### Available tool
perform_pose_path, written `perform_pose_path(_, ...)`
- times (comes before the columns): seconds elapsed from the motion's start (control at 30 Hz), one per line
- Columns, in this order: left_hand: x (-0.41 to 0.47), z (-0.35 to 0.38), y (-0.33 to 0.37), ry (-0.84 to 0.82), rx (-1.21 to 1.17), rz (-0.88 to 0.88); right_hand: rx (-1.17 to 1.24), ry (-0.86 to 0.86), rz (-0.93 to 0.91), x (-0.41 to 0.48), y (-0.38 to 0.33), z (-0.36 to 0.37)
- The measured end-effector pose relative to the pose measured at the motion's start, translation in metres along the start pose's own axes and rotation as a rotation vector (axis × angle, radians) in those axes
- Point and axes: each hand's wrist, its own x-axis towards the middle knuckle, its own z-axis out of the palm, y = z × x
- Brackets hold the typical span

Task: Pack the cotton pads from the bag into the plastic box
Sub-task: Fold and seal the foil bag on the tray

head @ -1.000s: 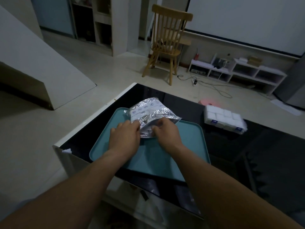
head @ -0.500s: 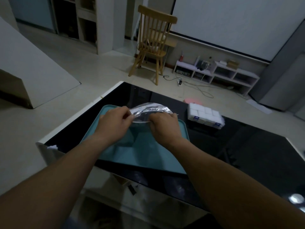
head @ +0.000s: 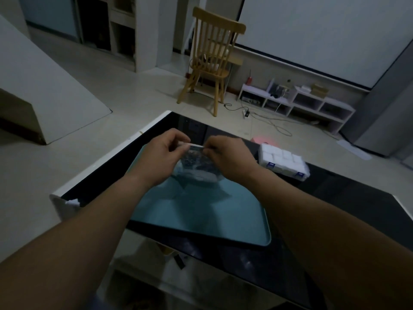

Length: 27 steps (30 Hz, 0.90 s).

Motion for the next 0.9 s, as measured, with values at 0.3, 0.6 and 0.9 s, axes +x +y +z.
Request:
perform_pose_path(0.3,0.009,-0.004,-0.001,0.069,-0.043,-0.097,0.190,0.024,-0.027,0.015,-0.015,0.004)
perform_pose_path(0.6,0.010,-0.003,-0.001,0.056,0.052,-0.125,0.235,0.022,-0.062,0.032,-0.043,0.008)
perform_pose_path(0.9,0.006,0.002,0.008,0.076,0.155,-0.111,0.131,-0.003,-0.029,0.033,-0.039,0.007)
